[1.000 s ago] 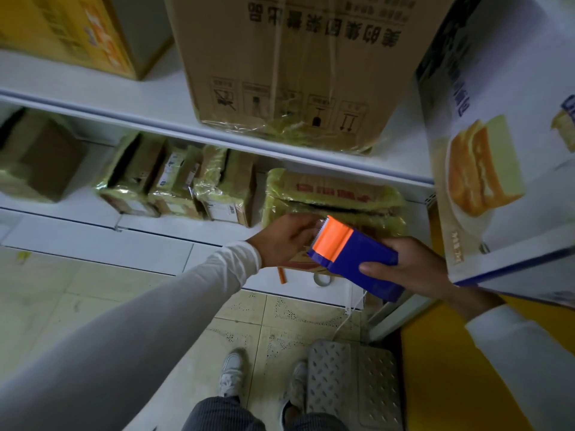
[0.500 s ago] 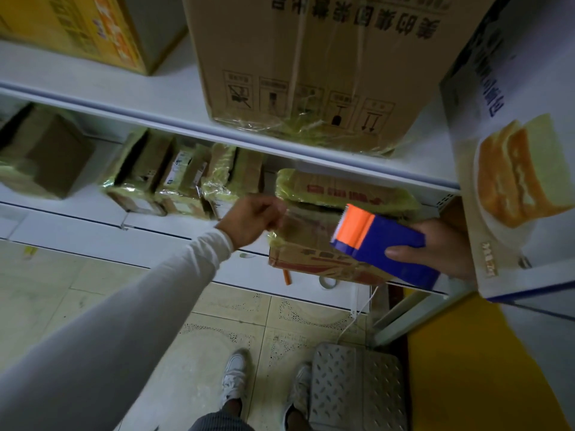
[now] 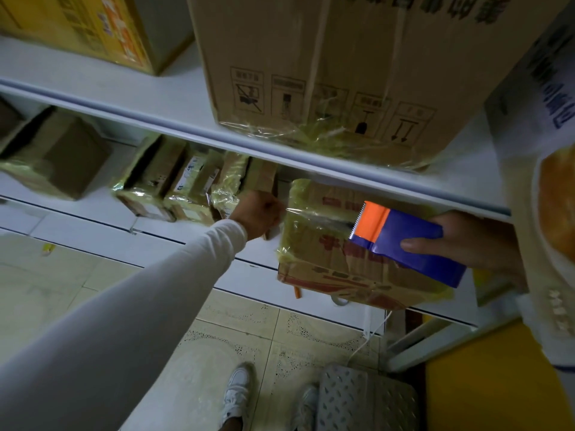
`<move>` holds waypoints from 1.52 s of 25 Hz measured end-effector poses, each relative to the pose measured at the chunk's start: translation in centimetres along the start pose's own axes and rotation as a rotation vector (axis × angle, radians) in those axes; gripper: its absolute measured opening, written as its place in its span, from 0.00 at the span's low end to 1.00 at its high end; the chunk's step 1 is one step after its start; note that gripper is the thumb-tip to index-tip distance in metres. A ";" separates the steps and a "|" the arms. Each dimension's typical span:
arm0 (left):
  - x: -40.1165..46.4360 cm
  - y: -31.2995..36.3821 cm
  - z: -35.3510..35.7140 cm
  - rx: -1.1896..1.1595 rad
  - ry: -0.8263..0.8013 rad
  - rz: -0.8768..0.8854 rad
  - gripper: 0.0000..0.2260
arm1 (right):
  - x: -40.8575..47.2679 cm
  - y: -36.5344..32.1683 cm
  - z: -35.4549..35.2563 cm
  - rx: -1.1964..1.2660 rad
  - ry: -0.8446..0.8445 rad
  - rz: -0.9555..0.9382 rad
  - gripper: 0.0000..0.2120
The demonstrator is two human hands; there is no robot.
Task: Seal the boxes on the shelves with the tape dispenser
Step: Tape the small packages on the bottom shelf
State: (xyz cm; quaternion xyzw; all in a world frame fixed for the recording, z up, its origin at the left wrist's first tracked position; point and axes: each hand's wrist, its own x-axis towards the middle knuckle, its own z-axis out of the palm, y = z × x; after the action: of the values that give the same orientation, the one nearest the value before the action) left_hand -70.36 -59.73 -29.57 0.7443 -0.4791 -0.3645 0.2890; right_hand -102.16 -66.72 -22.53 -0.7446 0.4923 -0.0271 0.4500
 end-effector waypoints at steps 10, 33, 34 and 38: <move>0.8 -0.9 2.2 0.060 0.187 -0.103 0.14 | 1.1 1.0 0.8 -0.044 -0.034 0.136 0.21; 1.5 -2.0 1.4 0.232 -0.027 0.126 0.12 | 0.2 -0.9 5.8 0.213 -0.093 0.175 0.23; 1.1 -1.4 1.9 0.347 0.052 0.195 0.19 | 0.4 -1.0 6.2 0.176 -0.058 0.197 0.25; -0.2 0.0 5.7 0.664 0.089 0.729 0.23 | 0.4 -1.3 6.7 0.142 -0.042 0.260 0.25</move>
State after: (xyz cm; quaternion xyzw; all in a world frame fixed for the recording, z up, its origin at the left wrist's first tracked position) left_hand -75.10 -59.99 -32.72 0.5950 -0.7858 -0.0352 0.1650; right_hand -97.76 -62.57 -25.76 -0.6413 0.5719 0.0123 0.5114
